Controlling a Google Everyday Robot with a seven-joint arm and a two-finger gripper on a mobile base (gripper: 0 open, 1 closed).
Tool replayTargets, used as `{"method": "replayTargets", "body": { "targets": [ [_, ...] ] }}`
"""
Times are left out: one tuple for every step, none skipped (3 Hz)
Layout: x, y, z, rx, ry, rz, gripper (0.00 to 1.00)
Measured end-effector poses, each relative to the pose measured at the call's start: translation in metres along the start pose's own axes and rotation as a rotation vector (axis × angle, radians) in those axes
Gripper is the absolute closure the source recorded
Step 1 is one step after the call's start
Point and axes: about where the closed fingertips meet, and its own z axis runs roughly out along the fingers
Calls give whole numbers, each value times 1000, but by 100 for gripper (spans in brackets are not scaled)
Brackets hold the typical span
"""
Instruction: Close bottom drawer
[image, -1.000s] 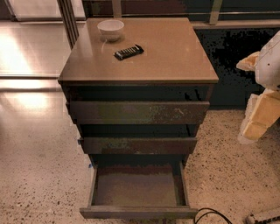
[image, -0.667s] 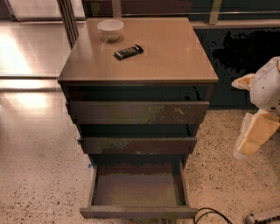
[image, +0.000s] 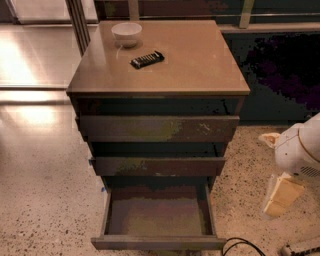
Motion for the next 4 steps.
{"method": "replayTargets", "body": {
  "targets": [
    [0,0,0,0,0,0,0],
    [9,12,32,-10,-36,5,0],
    [17,31,100,-41,-86,10,0],
    [21,48,164,-87,-115,9,0]
  ]
}}
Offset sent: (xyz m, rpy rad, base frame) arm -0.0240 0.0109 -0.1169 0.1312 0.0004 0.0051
